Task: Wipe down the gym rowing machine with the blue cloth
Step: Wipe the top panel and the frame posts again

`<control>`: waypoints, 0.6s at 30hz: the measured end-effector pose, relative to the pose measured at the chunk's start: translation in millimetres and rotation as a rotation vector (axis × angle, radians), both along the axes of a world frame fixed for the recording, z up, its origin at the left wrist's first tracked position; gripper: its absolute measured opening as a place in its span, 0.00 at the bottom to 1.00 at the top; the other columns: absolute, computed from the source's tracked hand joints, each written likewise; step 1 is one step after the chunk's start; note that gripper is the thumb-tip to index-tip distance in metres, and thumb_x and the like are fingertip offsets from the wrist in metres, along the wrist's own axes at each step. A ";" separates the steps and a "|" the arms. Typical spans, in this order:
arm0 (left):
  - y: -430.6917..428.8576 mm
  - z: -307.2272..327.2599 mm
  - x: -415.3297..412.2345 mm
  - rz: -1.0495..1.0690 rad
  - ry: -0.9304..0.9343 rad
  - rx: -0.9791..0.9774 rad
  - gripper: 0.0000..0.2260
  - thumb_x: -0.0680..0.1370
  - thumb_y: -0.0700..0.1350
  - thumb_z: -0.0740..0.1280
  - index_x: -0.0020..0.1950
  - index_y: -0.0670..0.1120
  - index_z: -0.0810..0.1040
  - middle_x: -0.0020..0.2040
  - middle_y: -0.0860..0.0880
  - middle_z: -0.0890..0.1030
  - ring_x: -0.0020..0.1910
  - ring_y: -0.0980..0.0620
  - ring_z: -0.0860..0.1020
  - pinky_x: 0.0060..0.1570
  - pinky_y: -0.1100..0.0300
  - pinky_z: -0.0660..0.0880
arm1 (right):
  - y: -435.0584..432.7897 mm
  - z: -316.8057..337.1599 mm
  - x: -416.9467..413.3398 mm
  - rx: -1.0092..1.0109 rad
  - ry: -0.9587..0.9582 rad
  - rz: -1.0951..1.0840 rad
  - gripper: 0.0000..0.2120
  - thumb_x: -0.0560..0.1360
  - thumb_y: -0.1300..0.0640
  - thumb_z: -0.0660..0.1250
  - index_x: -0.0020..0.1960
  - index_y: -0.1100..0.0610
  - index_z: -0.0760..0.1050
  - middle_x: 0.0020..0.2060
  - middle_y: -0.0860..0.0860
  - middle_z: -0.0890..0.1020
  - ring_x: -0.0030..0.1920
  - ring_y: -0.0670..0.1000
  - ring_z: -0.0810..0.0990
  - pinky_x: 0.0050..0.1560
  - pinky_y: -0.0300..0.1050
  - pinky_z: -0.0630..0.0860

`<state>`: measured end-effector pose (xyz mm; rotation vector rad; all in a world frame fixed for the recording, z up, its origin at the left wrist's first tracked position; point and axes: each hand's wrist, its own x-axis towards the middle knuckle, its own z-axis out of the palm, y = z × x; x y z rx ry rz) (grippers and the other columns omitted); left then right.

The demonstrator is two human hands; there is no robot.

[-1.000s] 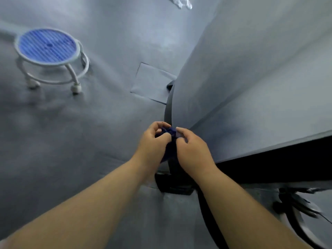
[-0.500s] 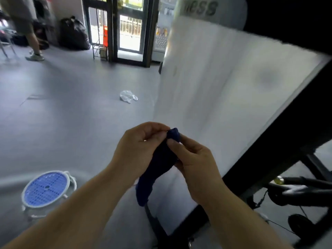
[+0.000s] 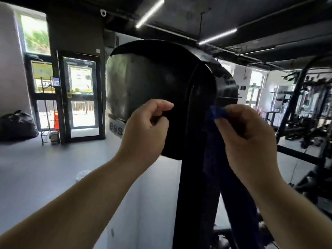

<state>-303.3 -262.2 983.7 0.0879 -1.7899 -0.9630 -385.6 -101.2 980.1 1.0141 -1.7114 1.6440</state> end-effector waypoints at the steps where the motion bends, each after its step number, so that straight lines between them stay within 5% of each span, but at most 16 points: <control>1: 1.7 9.2 -7.2 0.050 0.025 -0.040 0.17 0.77 0.39 0.63 0.49 0.64 0.78 0.47 0.64 0.82 0.49 0.64 0.78 0.47 0.71 0.73 | 2.9 14.4 -12.0 0.016 0.073 -0.059 0.09 0.77 0.59 0.68 0.46 0.44 0.77 0.38 0.40 0.82 0.42 0.37 0.80 0.42 0.26 0.72; 5: 8.9 50.6 -35.8 0.159 0.062 -0.148 0.15 0.76 0.46 0.62 0.54 0.67 0.75 0.58 0.60 0.79 0.50 0.52 0.76 0.54 0.47 0.76 | -4.3 68.7 -60.5 0.142 0.276 -0.180 0.12 0.78 0.63 0.63 0.55 0.51 0.81 0.48 0.45 0.82 0.47 0.41 0.77 0.49 0.24 0.68; 8: 7.8 76.4 -58.6 0.237 0.040 -0.252 0.16 0.78 0.46 0.62 0.64 0.61 0.74 0.67 0.59 0.74 0.64 0.58 0.73 0.66 0.55 0.71 | -18.2 99.2 -87.8 0.230 0.389 -0.165 0.15 0.79 0.65 0.59 0.57 0.56 0.82 0.54 0.51 0.81 0.55 0.49 0.77 0.57 0.35 0.69; 12: 7.0 93.7 -89.0 0.330 0.050 -0.279 0.20 0.80 0.42 0.61 0.73 0.51 0.71 0.72 0.56 0.70 0.72 0.61 0.65 0.73 0.60 0.62 | -29.9 134.6 -109.9 0.345 0.536 -0.124 0.16 0.79 0.65 0.59 0.58 0.56 0.82 0.57 0.52 0.78 0.58 0.51 0.75 0.54 0.25 0.60; 18: -7.8 87.0 -112.9 0.464 0.141 -0.547 0.21 0.78 0.46 0.53 0.68 0.48 0.74 0.70 0.55 0.72 0.74 0.60 0.62 0.71 0.65 0.59 | -26.8 155.8 -127.6 0.518 0.664 0.026 0.15 0.79 0.61 0.58 0.58 0.53 0.82 0.56 0.48 0.75 0.52 0.44 0.72 0.45 0.24 0.65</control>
